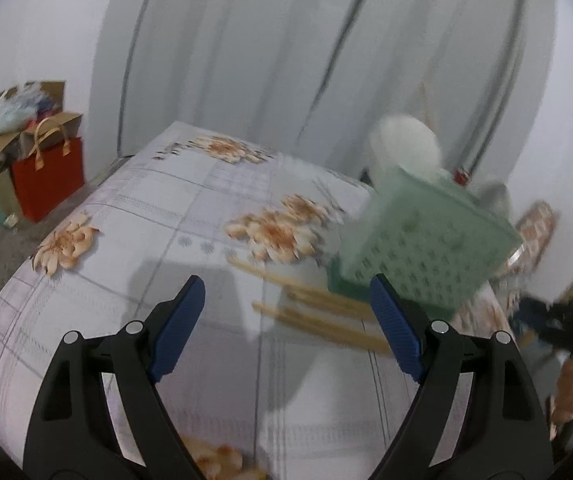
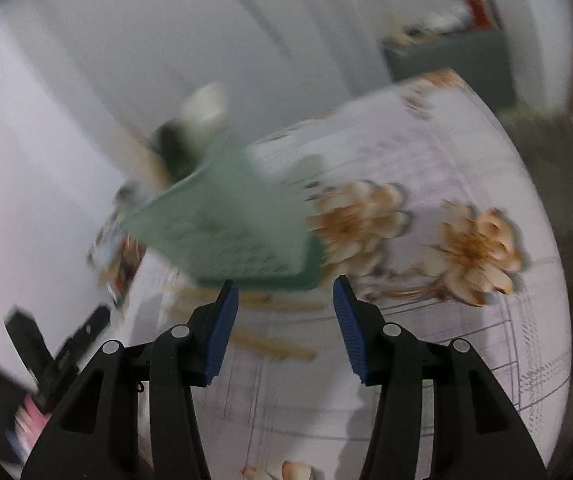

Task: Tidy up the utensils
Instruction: 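Move the left tool down toward the chopsticks beside the caddy base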

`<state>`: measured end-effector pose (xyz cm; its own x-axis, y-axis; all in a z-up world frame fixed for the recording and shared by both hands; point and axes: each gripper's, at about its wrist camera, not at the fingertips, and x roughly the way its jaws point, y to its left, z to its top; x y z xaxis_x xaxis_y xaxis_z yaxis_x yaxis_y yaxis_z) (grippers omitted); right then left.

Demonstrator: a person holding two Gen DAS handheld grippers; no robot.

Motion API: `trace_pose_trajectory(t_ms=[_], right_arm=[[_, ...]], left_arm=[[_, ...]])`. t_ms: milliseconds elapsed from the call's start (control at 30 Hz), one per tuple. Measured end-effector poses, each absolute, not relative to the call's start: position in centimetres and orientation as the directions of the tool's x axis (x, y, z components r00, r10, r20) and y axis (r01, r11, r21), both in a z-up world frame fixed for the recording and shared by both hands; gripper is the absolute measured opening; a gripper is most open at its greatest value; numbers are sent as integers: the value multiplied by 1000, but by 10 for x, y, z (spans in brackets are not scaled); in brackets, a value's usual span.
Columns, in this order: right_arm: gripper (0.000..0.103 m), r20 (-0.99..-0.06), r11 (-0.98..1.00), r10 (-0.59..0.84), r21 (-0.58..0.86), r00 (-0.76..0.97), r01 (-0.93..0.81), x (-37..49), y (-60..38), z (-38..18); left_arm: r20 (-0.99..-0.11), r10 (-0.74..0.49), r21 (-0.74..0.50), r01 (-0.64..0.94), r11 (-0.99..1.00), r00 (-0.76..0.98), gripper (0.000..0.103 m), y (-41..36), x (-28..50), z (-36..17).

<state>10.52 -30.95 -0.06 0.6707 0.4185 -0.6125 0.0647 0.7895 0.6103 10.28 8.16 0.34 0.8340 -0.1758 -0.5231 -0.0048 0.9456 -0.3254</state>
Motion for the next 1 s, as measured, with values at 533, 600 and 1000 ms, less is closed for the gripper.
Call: trace_pose_trajectory(t_ms=[533,600,1000], right_arm=[[47,-562,521,466,799,683,302,183,-316,-45],[47,-543,487,477,818,691,307,186,-316,-48],[46,-526,455,542,839,655,297,209,-307,-60]], left_arm=[[-635,-186,-456,-169,874,750,68,70,238,-12],[-638,-202,-483,-182,857,743,68,71,239,-18],[-672,-208,-498,-226,837,711,65,77,239,-36]])
